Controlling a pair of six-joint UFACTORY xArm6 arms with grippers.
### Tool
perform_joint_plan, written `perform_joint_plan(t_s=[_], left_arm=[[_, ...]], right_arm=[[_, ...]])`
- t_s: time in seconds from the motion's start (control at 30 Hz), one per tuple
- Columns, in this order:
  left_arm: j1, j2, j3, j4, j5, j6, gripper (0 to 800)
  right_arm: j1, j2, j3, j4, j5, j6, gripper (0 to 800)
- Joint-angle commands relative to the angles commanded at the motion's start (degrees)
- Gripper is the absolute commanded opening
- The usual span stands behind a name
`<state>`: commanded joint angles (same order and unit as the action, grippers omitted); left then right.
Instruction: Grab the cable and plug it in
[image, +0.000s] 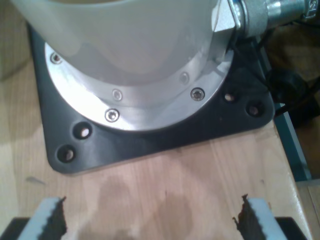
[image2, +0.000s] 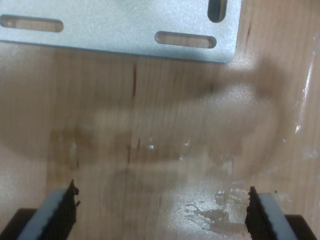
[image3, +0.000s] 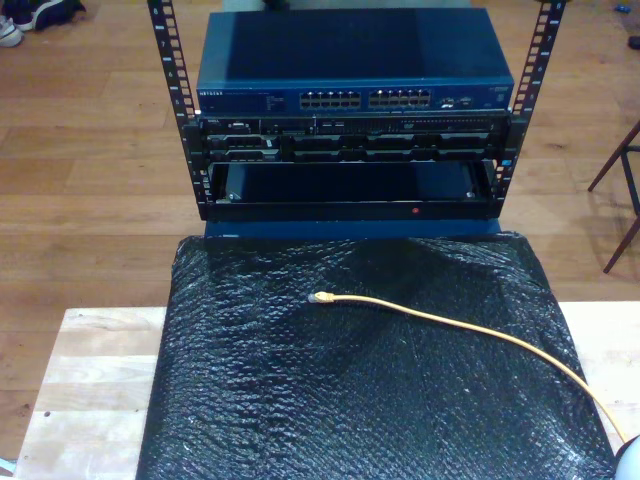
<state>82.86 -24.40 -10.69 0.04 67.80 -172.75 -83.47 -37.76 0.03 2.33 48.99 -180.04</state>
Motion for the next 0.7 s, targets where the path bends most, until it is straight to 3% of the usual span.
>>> perform_joint_plan(t_s=[0.43,0.7], left_arm=[[0.0,0.0,0.26,0.0,-0.62,0.09,800],[0.0,-0.26,-0.26,0.09,0.35,-0.26,800]], right_arm=[[0.09,-0.44,-0.79,0.0,0.35,0.0,798],[-0.18,-5.8,-3.25,0.09,5.8,0.88,798]])
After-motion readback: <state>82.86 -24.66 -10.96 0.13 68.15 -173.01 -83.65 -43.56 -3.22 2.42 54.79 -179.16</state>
